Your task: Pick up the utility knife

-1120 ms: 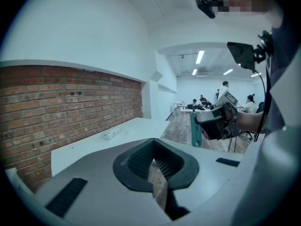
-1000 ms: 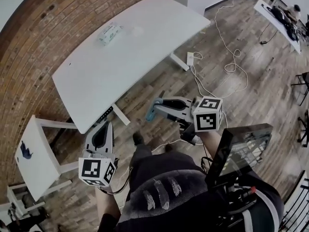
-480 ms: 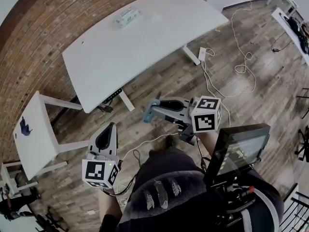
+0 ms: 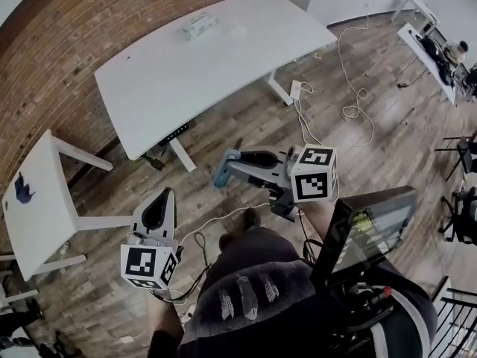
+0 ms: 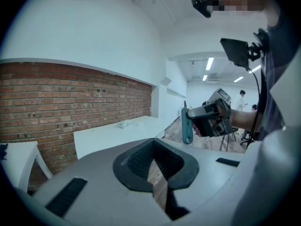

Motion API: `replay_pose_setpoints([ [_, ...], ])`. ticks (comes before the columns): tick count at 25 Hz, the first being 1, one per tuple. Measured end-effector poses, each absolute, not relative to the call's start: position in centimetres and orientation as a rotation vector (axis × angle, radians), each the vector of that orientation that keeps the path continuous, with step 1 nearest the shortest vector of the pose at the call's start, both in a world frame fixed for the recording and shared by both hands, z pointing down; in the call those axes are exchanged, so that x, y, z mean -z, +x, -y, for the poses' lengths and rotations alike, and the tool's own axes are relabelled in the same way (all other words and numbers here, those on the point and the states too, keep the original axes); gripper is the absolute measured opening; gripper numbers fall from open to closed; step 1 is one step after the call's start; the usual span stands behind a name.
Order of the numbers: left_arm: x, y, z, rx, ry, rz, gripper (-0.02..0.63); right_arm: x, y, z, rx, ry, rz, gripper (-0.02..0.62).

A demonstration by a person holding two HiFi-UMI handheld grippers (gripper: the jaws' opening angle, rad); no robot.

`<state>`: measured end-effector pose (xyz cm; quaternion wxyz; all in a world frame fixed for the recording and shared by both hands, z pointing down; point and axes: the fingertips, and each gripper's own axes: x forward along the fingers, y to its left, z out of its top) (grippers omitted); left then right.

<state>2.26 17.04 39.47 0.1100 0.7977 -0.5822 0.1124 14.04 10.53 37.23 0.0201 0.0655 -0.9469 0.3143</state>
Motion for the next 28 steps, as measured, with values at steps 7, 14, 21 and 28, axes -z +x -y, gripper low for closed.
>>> replay_pose_setpoints([
  [7, -40.0, 0.6, -21.3, -0.221, 2.403, 1.635, -0.003, -36.3, 13.0, -15.5, -0.863, 0.330, 2.935, 0.064],
  [14, -39.7, 2.7, -22.8, -0.160, 2.486, 1.523, -0.003, -35.3, 15.4, -19.1, -0.818, 0.471, 2.918, 0.065],
  [21, -39.1, 6.1, -23.7, -0.178, 2.511, 1.514, -0.003, -34.6, 19.2, -20.0, -0.814, 0.513, 2.968, 0.064],
  [28, -38.5, 11.4, -26.3, -0.211, 2.540, 1.510, -0.003, -34.4, 24.3, -22.9, -0.820, 0.515, 3.016, 0.064],
])
